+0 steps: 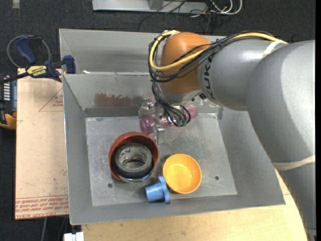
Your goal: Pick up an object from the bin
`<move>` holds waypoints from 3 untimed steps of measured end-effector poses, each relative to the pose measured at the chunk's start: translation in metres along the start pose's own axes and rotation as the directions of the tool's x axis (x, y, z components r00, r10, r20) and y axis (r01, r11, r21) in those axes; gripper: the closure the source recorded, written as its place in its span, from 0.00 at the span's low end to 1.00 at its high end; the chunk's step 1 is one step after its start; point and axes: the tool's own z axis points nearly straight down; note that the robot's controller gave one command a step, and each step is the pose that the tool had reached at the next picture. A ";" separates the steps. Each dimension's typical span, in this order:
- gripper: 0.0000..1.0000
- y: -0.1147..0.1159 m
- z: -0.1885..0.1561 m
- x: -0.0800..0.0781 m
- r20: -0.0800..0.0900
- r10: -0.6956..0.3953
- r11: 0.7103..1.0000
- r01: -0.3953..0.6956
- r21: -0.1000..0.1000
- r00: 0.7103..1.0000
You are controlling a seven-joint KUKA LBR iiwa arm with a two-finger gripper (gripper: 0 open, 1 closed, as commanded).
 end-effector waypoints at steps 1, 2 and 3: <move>0.00 0.016 -0.018 -0.003 0.007 0.401 0.916 -0.401 -0.003 0.916; 0.00 0.013 -0.011 -0.003 0.010 0.366 0.931 -0.366 -0.004 0.931; 0.00 0.033 0.019 0.025 0.014 0.143 0.990 -0.143 -0.002 0.990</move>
Offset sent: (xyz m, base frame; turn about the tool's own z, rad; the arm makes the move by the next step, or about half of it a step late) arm -0.0039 0.0000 -0.0192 0.1064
